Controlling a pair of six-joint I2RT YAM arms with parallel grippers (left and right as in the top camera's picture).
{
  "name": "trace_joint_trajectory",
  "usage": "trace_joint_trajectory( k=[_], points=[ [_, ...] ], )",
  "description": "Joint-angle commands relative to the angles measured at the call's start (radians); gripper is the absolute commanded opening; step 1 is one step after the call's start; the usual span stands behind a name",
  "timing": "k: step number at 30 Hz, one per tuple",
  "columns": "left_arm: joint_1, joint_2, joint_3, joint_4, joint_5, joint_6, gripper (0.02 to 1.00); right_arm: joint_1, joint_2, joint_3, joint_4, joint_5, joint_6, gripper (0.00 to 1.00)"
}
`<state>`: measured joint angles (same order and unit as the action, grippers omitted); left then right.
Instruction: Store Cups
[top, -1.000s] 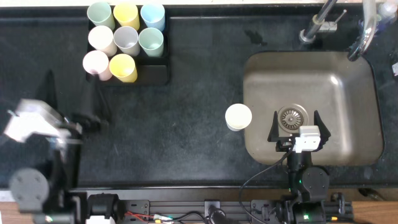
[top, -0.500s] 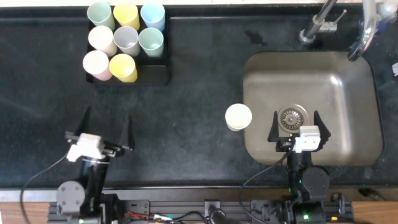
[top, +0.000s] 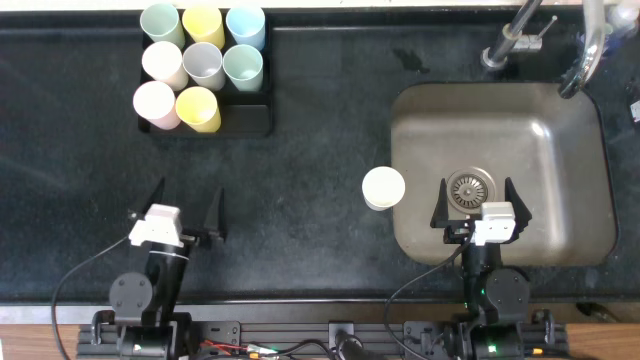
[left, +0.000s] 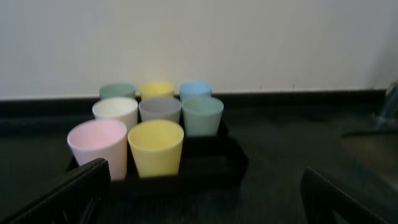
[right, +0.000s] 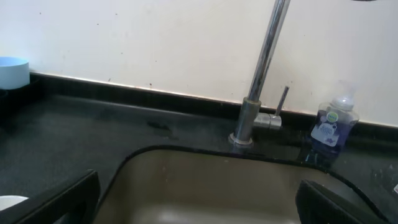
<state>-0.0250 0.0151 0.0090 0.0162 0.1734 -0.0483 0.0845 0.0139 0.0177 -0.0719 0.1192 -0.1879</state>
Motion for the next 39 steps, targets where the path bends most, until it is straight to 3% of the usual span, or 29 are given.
trace_joint_trajectory(
  k=[1, 33, 39],
  points=[
    [-0.003, -0.012, -0.001, -0.076, -0.018, 0.015, 1.000, -0.006, -0.010, -0.013, 0.006, 0.004, -0.003, 0.993],
    [-0.003, -0.009, -0.001, -0.083, -0.018, 0.014, 1.000, -0.006, -0.010, -0.013, 0.017, 0.004, -0.002, 0.998],
    [-0.003, -0.009, -0.001, -0.083, -0.018, 0.015, 1.000, -0.006, -0.007, 0.009, 0.014, 0.001, 0.110, 0.998]
  ],
)
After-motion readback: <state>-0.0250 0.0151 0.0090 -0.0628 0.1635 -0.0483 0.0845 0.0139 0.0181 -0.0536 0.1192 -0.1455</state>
